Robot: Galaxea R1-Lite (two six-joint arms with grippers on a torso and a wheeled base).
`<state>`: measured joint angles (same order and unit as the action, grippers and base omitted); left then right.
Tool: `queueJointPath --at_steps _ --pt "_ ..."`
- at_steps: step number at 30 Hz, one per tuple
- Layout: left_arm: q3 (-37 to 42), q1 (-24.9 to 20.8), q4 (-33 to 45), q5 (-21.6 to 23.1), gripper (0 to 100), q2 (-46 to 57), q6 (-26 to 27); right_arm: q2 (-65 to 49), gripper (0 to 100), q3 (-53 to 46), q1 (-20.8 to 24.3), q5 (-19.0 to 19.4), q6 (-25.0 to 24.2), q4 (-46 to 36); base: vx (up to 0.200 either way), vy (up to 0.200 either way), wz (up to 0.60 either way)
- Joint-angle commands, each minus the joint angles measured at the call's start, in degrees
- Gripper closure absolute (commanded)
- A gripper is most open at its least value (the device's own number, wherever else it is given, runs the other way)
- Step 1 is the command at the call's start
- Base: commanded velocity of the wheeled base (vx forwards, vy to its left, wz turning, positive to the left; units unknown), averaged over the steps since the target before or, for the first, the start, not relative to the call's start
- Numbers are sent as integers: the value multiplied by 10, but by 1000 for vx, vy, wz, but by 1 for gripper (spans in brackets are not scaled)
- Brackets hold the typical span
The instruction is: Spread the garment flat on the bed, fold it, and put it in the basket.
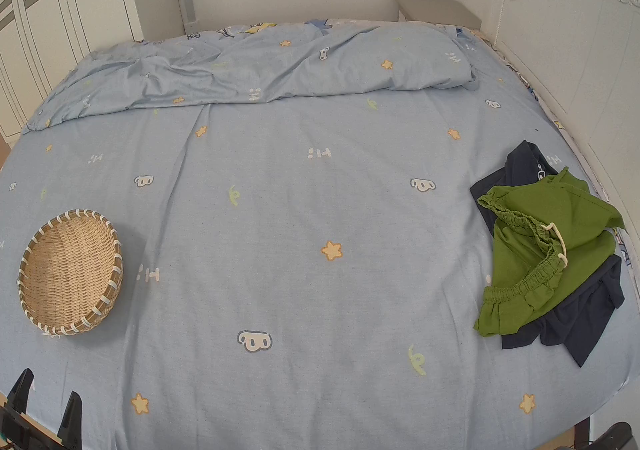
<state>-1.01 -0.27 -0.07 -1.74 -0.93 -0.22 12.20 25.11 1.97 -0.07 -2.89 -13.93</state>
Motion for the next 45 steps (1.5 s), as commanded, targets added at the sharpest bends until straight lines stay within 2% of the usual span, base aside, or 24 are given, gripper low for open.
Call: queueJointPath --at_steps 1,5,10,11,18,24,45 --pt "9 0 0 0 0 6 0 277 0 61 15 -3 23 5 0 0 0" --pt "10 0 0 0 0 6 0 404 0 88 16 -28 24 56 0 0 0" --pt "10 0 0 0 0 6 0 548 0 141 20 -88 24 59 0 0 0" --pt "10 0 0 0 0 6 0 589 0 158 29 -111 24 63 0 0 0" --pt "10 0 0 0 0 6 0 710 0 194 81 -182 20 92 0 0 0" --pt "10 0 0 0 0 6 0 782 0 223 86 -234 17 125 0 0 0" --pt "10 0 0 0 0 6 0 860 0 274 79 -246 8 152 0 0 0"
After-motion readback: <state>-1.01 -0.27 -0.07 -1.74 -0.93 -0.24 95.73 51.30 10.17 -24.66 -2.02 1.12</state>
